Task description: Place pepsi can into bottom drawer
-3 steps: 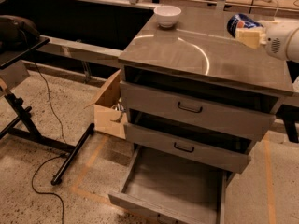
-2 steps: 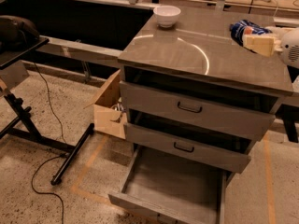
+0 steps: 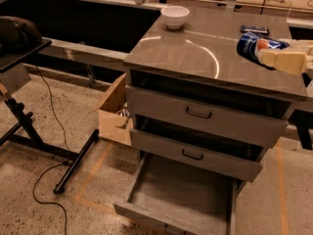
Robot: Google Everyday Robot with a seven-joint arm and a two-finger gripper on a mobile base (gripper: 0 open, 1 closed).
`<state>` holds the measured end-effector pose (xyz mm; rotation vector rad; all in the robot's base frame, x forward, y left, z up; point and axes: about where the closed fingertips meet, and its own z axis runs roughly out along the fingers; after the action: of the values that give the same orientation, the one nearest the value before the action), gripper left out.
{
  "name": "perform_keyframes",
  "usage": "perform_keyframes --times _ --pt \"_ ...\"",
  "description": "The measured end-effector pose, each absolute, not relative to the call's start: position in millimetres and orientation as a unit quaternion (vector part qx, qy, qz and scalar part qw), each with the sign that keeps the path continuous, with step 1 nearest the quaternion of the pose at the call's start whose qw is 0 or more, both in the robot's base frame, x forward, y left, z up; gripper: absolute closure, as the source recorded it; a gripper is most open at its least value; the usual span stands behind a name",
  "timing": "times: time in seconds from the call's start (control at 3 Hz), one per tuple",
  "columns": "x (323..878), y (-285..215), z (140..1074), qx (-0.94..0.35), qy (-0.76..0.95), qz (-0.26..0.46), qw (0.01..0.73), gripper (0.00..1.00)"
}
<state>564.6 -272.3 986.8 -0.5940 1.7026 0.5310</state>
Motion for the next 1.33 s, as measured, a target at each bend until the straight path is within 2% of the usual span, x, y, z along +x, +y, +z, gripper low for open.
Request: perform_keyframes --times 0.67,1.33 --pt "552 -255 983 -0.288 0.727 0.251 0.571 1.0" --pt "474 -223 928 -0.328 0.733 0.332 0.495 1.0"
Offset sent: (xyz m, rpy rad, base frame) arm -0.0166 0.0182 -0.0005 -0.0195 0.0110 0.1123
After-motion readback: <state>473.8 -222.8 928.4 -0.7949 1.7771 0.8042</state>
